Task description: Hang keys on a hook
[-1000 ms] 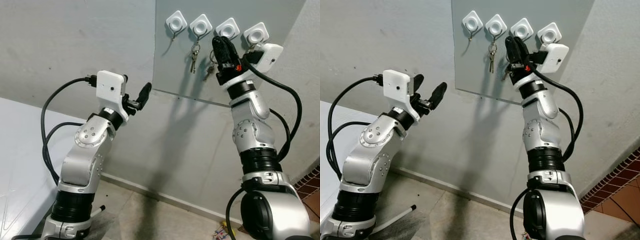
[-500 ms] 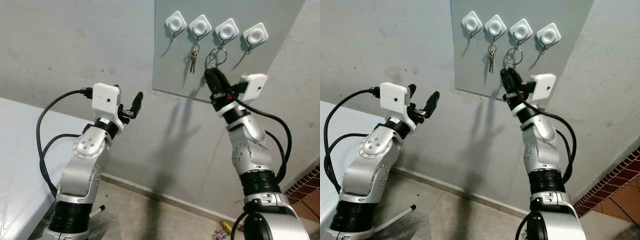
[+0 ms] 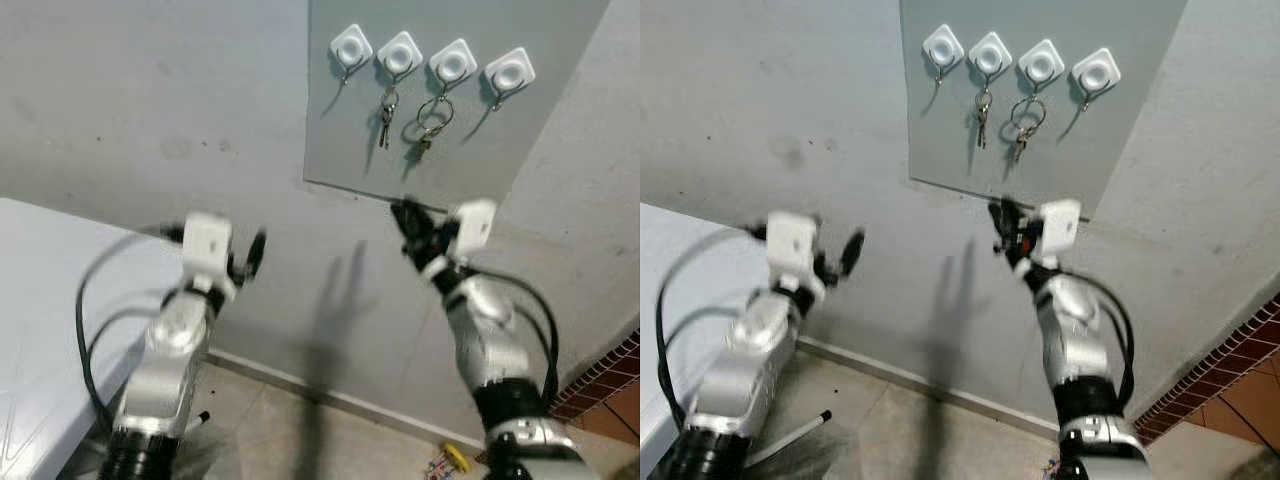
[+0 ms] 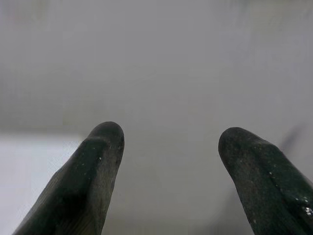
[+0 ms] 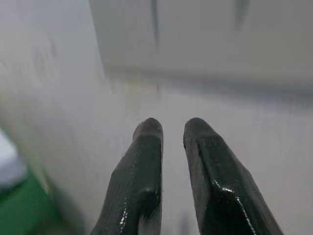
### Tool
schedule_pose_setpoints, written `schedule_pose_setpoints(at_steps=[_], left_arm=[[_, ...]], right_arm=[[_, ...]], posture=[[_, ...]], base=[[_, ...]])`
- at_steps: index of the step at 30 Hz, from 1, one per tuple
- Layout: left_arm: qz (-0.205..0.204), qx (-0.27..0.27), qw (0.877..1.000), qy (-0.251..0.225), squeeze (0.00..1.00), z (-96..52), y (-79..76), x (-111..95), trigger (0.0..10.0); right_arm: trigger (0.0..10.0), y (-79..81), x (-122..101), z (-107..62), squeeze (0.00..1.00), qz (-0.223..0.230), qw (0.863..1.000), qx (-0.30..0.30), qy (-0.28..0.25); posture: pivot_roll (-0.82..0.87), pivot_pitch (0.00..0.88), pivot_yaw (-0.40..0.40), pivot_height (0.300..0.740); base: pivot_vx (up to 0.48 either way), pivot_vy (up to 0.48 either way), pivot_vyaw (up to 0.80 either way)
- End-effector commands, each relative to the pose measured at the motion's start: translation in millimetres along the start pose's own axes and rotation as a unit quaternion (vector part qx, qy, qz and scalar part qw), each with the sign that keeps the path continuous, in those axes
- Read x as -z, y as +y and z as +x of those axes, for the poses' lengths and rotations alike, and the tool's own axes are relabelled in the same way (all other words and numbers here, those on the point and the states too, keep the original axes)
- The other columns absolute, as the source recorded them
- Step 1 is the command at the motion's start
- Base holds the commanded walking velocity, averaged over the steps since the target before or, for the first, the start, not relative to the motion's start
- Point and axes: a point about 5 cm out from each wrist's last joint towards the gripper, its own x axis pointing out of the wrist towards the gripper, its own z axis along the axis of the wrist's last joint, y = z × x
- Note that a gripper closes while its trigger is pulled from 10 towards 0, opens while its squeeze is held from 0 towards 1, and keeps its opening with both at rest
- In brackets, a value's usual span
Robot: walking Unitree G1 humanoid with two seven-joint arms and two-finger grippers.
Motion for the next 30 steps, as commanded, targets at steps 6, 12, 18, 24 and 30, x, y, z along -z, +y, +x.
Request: schedule_pose_setpoints(at_steps=[6, 12, 18, 24, 30], left_arm=[[0.013, -0.014, 1.000, 0.022, 0.00, -3.3, 0.4, 28.1, 10.0], [0.027, -0.021, 0.998, 0.053, 0.00, -8.9, -1.5, 63.6, 10.0], [0.031, -0.032, 0.991, 0.126, 0.00, -23.6, -5.0, 103.2, 10.0], [-0.038, 0.003, 0.972, 0.232, 0.00, -51.1, -18.5, 145.7, 10.0], [-0.075, -0.015, 0.948, 0.309, 0.00, -75.1, -22.2, 171.0, 10.0]], right_arm=[[10.0, 2.9, 16.7, -5.7, 0.00, -0.011, 1.000, 0.004, 0.026], [10.0, 2.3, 52.5, -25.3, 0.00, -0.015, 0.994, 0.033, 0.099], [10.0, 2.7, 91.3, -56.5, 0.00, -0.017, 0.979, 0.057, 0.195], [10.0, -2.1, 126.0, -98.8, 0.00, -0.024, 0.946, 0.102, 0.306], [10.0, -0.1, 146.2, -127.9, 0.00, -0.037, 0.916, 0.119, 0.382]], posture=[[-0.07, 0.000, -0.021, 0.728], [-0.08, 0.000, -0.014, 0.728], [-0.08, 0.000, -0.007, 0.728], [-0.09, 0.000, 0.001, 0.728], [-0.09, 0.000, 0.001, 0.728]], base=[[0.000, 0.000, 0.00], [0.000, 0.000, 0.00], [0.000, 0.000, 0.00], [0.000, 0.000, 0.00], [0.000, 0.000, 0.00]])
